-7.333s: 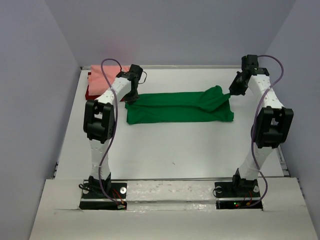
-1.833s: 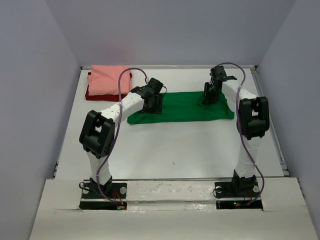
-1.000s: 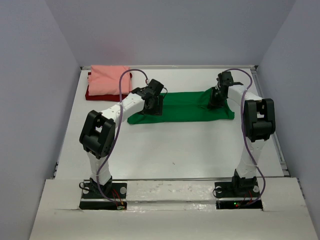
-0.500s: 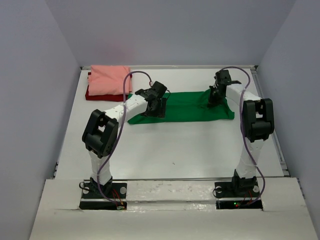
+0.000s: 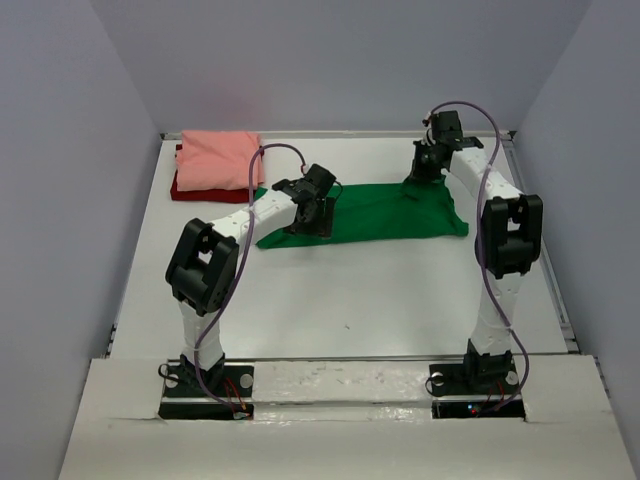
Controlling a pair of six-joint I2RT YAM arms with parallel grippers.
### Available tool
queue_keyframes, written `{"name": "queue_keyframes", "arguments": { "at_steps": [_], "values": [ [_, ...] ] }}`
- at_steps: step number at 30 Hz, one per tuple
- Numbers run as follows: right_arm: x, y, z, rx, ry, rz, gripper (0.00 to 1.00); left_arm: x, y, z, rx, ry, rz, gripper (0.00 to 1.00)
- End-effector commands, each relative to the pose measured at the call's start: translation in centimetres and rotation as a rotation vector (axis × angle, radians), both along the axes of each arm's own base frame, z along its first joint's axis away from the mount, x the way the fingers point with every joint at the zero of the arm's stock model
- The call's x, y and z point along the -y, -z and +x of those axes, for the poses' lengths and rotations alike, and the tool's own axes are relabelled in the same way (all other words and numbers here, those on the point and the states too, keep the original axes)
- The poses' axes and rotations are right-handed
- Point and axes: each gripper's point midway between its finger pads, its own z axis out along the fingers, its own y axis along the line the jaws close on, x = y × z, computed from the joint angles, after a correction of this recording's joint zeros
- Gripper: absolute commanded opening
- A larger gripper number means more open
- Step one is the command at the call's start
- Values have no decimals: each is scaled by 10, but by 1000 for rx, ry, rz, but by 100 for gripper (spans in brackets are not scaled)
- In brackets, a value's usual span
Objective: Fold and stack the t-shirts
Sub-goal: Fold the other side of the tshirt into a rectangle
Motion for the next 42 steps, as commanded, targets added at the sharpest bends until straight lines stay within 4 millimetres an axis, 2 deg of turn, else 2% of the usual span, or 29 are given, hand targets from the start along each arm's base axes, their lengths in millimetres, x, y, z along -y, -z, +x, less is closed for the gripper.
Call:
{"name": "queue_keyframes", "arguments": {
  "at_steps": [1, 4, 5, 8, 9, 11, 17, 21, 27, 32, 34, 35, 38, 39, 40, 42],
  "values": [
    [-10, 5, 11, -6, -65, 23, 0, 1, -2, -5, 1, 17, 4, 78],
    [-17, 17, 13, -33, -101, 47, 0, 0, -1, -5, 2, 18, 9, 78],
    [-19, 16, 15, -28, -114, 54, 0, -1, -1, -5, -1, 20, 15, 79],
    [-21, 24, 14, -42, -138, 54, 18, -1, -1, -4, 0, 22, 12, 79],
    [-20, 25, 15, -39, -145, 46, 32, 0, -2, -4, 2, 25, 12, 79],
    [-22, 25, 15, -33, -160, 50, 47, 0, 0, -4, -2, 25, 17, 79],
    [-25, 19, 19, 8, -213, 50, 65, -2, 4, -9, -12, 25, 15, 79],
    [-24, 8, 18, 40, -219, 42, 70, -4, 6, -10, -12, 21, 17, 79],
    [-27, -31, 14, 128, -240, 31, 77, -7, 9, -6, 6, -5, 31, 79],
    [-26, -68, 10, 192, -230, 31, 84, -8, -3, -5, 38, -17, 16, 79],
    [-25, -70, 5, 189, -211, 13, 84, -8, -7, -6, 44, -19, 8, 79],
    [-21, -70, 3, 182, -184, 2, 84, -8, -11, -7, 50, -21, 2, 78],
    [-16, -60, -12, 140, -149, -5, 62, -11, -13, -10, 54, -30, 0, 79],
    [-14, -57, -13, 137, -121, 1, 23, -11, -14, -12, 53, -30, -6, 79],
    [-11, -49, -17, 114, -104, -6, 3, -11, -14, -12, 54, -28, -9, 79],
    [-7, -29, -22, 66, -85, -26, 0, -10, -14, -15, 53, -27, -11, 79]
  ]
}}
